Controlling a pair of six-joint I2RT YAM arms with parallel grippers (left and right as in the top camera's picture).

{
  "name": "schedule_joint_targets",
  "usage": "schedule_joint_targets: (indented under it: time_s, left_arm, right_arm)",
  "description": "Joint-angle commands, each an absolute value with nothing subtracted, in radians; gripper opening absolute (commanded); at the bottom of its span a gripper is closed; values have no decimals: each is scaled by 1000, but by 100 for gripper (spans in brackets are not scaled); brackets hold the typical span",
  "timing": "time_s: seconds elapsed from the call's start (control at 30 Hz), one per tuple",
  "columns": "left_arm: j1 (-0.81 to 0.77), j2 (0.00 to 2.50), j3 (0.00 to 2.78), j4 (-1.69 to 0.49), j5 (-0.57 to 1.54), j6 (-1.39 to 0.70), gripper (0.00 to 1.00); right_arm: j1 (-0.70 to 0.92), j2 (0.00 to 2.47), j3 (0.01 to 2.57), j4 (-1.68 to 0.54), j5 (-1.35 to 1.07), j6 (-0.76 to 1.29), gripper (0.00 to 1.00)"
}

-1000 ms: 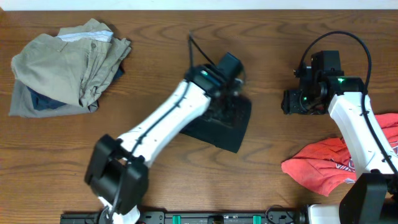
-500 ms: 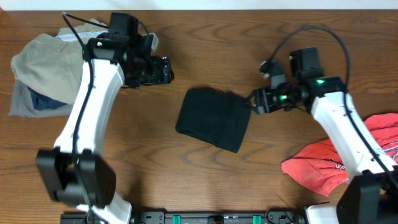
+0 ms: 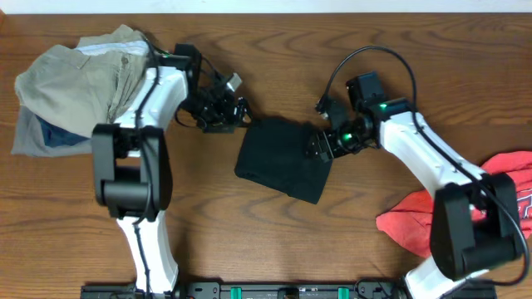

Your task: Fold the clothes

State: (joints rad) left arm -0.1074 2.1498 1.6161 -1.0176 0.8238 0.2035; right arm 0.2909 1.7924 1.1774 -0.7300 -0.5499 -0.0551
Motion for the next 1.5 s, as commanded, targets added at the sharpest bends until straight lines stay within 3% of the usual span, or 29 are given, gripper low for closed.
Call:
schedule_joint_targets:
  time_s: [0.0, 0.27, 0.4, 0.53, 0.6, 0.63, 0.87, 1.13, 1.47]
  left_arm:
    - [-131, 2196, 1617, -1023, 882, 274, 87]
    - [-186, 2282, 1608, -1011, 878, 281, 88]
    - [-205, 2302, 1607, -1011, 867, 280, 80]
    - [-221, 2308, 1607, -1010, 867, 281, 48]
    - [-226, 2308, 1607, -1004, 867, 281, 13]
    - [-226, 2308, 1607, -1003, 863, 281, 7]
    - [-170, 2257, 1620, -1004, 570, 179, 6]
    - [-42, 2004, 1670, -980, 234, 144, 6]
    - [77, 1814, 1687, -657, -129, 195, 6]
  right_arm:
    - [307, 1839, 1182, -724, -561, -45, 63]
    - [308, 1884, 1182, -725, -548, -45, 62]
    - [308, 1884, 1182, -725, -545, -46, 62]
    - [308, 1884, 1182, -725, -546, -46, 61]
    - [308, 1884, 1182, -725, -545, -45, 58]
    - [308, 1884, 1182, -725, -545, -45, 57]
    - [248, 1819, 1201, -749, -470, 22, 59]
    - [125, 1626, 1232, -824, -406, 21, 64]
    - [71, 1489, 1232, -901, -406, 17, 64]
